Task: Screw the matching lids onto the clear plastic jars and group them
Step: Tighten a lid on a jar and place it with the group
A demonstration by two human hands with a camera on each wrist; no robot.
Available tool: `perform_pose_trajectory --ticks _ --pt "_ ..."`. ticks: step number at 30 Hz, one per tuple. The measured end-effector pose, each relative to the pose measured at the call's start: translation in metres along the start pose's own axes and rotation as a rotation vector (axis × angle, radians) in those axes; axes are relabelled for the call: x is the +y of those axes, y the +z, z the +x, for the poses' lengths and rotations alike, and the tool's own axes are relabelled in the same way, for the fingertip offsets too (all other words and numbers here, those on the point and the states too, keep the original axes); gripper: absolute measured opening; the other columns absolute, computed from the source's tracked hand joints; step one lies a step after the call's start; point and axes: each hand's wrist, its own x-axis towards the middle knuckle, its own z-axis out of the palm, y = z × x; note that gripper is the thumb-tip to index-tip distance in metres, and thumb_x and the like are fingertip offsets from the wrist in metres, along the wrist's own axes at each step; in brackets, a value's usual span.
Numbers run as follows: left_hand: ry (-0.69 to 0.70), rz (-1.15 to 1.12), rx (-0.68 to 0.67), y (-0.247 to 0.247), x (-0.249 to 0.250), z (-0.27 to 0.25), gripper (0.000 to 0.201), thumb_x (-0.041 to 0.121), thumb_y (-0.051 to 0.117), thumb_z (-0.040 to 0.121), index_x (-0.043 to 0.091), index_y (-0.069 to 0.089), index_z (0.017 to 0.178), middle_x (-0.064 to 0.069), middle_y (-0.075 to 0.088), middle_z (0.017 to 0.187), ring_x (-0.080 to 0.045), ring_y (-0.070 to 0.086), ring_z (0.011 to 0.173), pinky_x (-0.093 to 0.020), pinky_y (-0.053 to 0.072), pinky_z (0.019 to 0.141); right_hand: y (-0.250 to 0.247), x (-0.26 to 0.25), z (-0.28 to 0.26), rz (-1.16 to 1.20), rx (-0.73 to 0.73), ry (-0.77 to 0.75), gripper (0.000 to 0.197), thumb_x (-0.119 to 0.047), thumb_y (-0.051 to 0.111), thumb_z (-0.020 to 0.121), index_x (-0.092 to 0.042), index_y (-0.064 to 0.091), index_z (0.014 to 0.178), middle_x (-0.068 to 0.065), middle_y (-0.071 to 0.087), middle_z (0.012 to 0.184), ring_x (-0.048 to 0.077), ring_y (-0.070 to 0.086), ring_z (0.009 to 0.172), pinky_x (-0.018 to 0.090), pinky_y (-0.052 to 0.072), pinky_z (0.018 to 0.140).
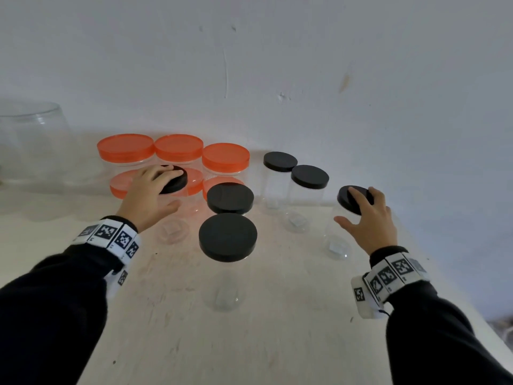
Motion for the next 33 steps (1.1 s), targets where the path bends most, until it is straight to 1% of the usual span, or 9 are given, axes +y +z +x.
perform_pose_trajectory --ticks 4,6,10,13,18,22,25,28,33 --pt "-0.006 -0.002 0.000 0.000 0.002 0.000 0.063 0.014 0.077 0.072 0.012 0.052 0.130 -0.012 0.048 0.130 -0.031 0.035 0.121 -0.044 0.026 0.104 -0.003 0.006 0.012 -0.061 0.001 0.069 0.068 -0.039 0.066 0.083 -0.024 0.036 0.141 0.009 0.020 0.150 0.038 0.036 0.121 0.046 0.043 0.085" --pt "-0.007 -0.004 0.001 0.000 0.003 -0.001 0.063 0.014 0.077 0.072 0.012 0.052 0.130 -0.012 0.048 0.130 -0.031 0.035 0.121 -0.044 0.026 0.104 -0.003 0.004 0.016 -0.121 -0.020 0.101 0.068 -0.044 0.063 0.083 -0.025 0.034 0.142 0.010 0.018 0.151 0.040 0.036 0.122 0.050 0.039 0.092" --pt "-0.009 -0.014 -0.003 -0.001 0.003 -0.001 0.063 0.013 0.078 0.071 0.012 0.053 0.129 -0.012 0.048 0.129 -0.031 0.037 0.121 -0.045 0.028 0.103 -0.006 -0.004 0.019 -0.379 -0.043 0.100 0.074 -0.065 0.053 0.079 -0.034 0.029 0.142 0.008 0.016 0.153 0.040 0.016 0.136 0.066 0.012 0.105" --pt "-0.007 -0.016 -0.009 -0.001 0.002 -0.001 0.063 0.014 0.078 0.071 0.012 0.053 0.128 -0.011 0.049 0.129 -0.031 0.038 0.121 -0.046 0.031 0.102 -0.009 -0.021 0.020 -0.354 0.023 0.007 0.075 -0.065 0.054 0.078 -0.030 0.034 0.142 0.009 0.018 0.153 0.038 0.011 0.139 0.067 0.006 0.105" --pt "-0.027 -0.029 -0.001 0.001 0.003 0.000 0.063 0.015 0.078 0.070 0.013 0.054 0.128 -0.008 0.048 0.129 -0.029 0.039 0.121 -0.046 0.033 0.102 -0.002 -0.066 0.027 -0.080 0.098 -0.230 0.054 -0.040 0.064 0.084 -0.014 0.052 0.129 0.014 0.039 0.142 0.036 0.032 0.132 0.054 0.025 0.107" --pt "-0.025 -0.054 0.016 0.003 0.002 0.000 0.061 0.015 0.078 0.068 0.013 0.056 0.126 -0.009 0.051 0.127 -0.031 0.043 0.118 -0.051 0.037 0.100 0.012 -0.109 0.039 0.049 -0.012 -0.331 0.049 -0.032 0.061 0.088 -0.013 0.049 0.130 0.005 0.039 0.140 0.024 0.035 0.128 0.037 0.042 0.093" --pt "-0.032 -0.067 0.023 0.003 0.002 0.001 0.059 0.030 0.067 0.069 0.014 0.058 0.124 -0.007 0.053 0.125 -0.030 0.044 0.117 -0.050 0.038 0.099 0.019 -0.137 0.057 0.013 -0.060 -0.406 0.046 -0.030 0.060 0.089 -0.012 0.049 0.130 0.004 0.041 0.137 0.022 0.037 0.126 0.033 0.044 0.085" --pt "-0.042 -0.076 0.026 0.003 0.001 0.001 0.063 0.046 0.055 0.068 0.016 0.058 0.124 -0.005 0.054 0.124 -0.027 0.044 0.116 -0.045 0.038 0.099 0.028 -0.154 0.078 -0.057 -0.157 -0.388 0.047 -0.031 0.061 0.088 -0.011 0.048 0.128 0.005 0.039 0.138 0.023 0.036 0.127 0.035 0.043 0.088" --pt "-0.033 -0.072 0.034 0.004 -0.002 0.002 0.066 0.050 0.049 0.067 0.017 0.059 0.123 -0.003 0.055 0.123 -0.027 0.045 0.114 -0.043 0.038 0.097 0.040 -0.161 0.104 -0.188 -0.278 -0.312 0.043 -0.030 0.063 0.086 -0.010 0.050 0.122 0.009 0.043 0.134 0.027 0.040 0.122 0.036 0.041 0.090"
